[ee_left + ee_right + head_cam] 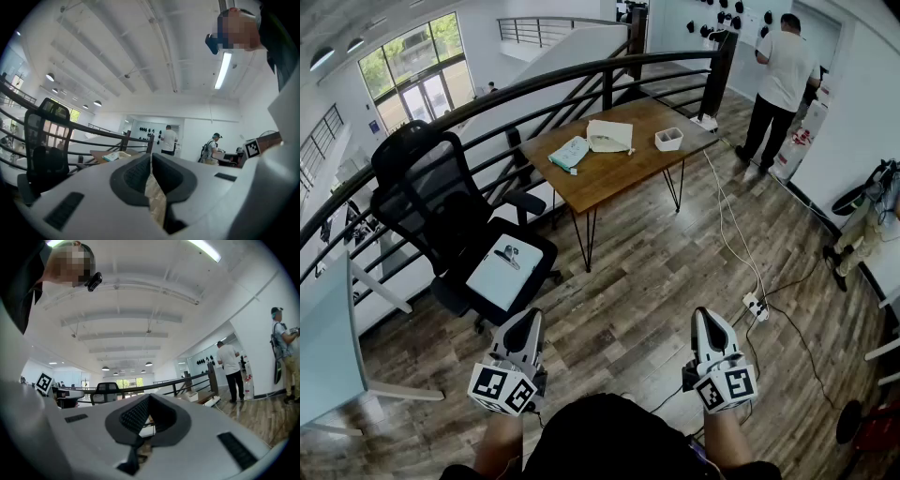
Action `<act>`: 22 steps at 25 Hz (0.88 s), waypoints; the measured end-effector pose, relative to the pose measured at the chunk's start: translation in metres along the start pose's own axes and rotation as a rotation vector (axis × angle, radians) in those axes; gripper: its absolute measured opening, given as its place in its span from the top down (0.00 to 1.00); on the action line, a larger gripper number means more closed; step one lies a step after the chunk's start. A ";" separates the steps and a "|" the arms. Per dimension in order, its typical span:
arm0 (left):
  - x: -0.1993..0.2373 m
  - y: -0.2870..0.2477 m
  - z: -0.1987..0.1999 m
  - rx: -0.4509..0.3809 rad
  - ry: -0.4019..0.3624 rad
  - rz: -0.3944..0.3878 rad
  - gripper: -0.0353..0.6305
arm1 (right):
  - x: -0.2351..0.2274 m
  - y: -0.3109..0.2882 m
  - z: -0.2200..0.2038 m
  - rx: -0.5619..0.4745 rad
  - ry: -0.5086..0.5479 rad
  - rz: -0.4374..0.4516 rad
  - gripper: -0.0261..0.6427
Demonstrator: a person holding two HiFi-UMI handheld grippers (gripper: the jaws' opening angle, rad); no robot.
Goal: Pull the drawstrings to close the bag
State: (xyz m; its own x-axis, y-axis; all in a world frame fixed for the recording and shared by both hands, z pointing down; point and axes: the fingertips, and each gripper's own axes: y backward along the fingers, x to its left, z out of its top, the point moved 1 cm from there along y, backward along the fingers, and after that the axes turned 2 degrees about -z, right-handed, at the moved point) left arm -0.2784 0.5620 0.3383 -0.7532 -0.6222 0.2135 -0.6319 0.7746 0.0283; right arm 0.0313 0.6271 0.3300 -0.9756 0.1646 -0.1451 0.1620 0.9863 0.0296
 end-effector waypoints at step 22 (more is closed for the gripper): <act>-0.027 -0.042 0.002 -0.027 0.009 -0.029 0.59 | -0.023 -0.001 0.012 -0.074 -0.024 0.029 0.70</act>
State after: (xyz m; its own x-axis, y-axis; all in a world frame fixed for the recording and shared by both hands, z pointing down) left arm -0.2315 0.5459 0.3288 -0.7327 -0.6438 0.2207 -0.6484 0.7589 0.0612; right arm 0.0553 0.6226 0.3213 -0.9666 0.1945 -0.1666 0.1784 0.9781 0.1068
